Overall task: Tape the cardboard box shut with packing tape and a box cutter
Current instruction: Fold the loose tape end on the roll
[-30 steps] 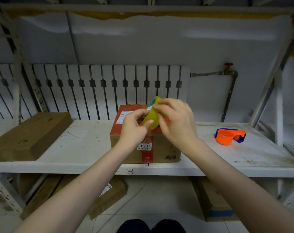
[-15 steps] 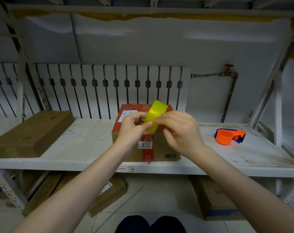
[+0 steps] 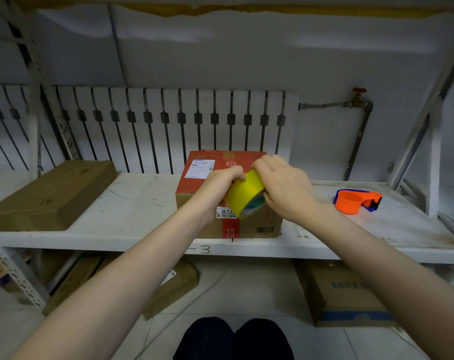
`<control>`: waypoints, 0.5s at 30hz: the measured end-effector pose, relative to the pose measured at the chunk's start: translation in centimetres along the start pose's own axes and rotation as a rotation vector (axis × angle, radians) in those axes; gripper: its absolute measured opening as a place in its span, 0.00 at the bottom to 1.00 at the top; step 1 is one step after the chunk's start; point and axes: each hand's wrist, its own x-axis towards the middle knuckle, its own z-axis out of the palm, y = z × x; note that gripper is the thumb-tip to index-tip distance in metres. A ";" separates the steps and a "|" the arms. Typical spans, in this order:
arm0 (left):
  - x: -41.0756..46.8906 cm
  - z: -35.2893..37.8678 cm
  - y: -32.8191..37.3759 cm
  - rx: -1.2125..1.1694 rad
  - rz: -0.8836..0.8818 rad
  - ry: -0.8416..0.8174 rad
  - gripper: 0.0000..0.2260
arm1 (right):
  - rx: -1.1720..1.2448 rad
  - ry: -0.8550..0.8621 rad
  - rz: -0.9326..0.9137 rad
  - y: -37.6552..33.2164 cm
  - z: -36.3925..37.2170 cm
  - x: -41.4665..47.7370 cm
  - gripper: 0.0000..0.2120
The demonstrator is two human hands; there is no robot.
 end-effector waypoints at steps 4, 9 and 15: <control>0.0 0.2 0.3 0.047 0.024 -0.038 0.06 | 0.090 0.009 -0.019 0.1 0.2 -0.4 0.16; -0.4 0.1 0.1 0.014 0.050 -0.076 0.08 | 0.231 0.029 0.007 0.2 0.4 -1.1 0.17; -0.1 0.0 -0.6 -0.002 0.096 -0.103 0.06 | 0.360 0.043 0.044 0.3 0.8 -1.4 0.18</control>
